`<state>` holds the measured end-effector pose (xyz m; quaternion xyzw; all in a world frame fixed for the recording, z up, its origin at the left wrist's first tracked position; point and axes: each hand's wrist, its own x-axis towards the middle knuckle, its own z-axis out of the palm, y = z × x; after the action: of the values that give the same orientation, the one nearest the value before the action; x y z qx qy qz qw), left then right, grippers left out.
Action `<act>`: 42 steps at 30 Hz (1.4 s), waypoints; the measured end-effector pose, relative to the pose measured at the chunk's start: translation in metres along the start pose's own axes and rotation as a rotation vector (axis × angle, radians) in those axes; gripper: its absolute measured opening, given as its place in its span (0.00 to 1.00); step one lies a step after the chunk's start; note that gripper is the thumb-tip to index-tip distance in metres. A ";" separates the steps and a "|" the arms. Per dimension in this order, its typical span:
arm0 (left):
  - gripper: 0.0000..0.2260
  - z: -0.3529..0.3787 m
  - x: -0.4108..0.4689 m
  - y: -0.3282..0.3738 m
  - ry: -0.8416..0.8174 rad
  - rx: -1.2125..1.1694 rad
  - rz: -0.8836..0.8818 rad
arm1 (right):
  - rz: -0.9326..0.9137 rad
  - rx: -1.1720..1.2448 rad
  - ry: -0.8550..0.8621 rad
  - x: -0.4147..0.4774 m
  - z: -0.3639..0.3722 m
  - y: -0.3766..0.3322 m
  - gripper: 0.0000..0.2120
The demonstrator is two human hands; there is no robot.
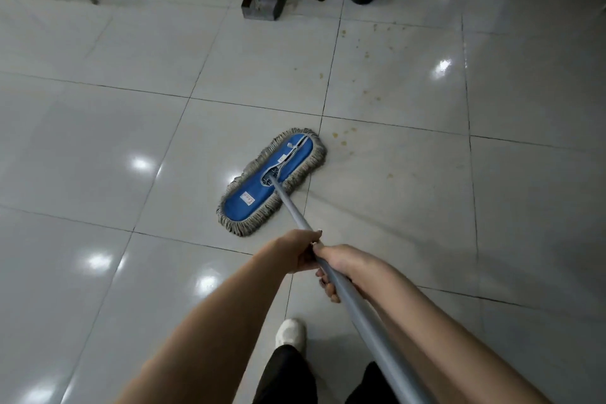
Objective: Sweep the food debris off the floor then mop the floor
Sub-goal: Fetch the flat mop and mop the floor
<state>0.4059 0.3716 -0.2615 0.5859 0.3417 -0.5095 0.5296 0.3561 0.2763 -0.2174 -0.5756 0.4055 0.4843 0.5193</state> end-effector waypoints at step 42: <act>0.12 0.164 -0.062 -0.305 -0.241 0.325 0.004 | -0.002 0.459 0.070 -0.088 -0.022 0.365 0.18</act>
<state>0.0654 0.2838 -0.2714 0.5990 0.1878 -0.6234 0.4662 -0.0127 0.2037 -0.2064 -0.4592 0.5222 0.3589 0.6226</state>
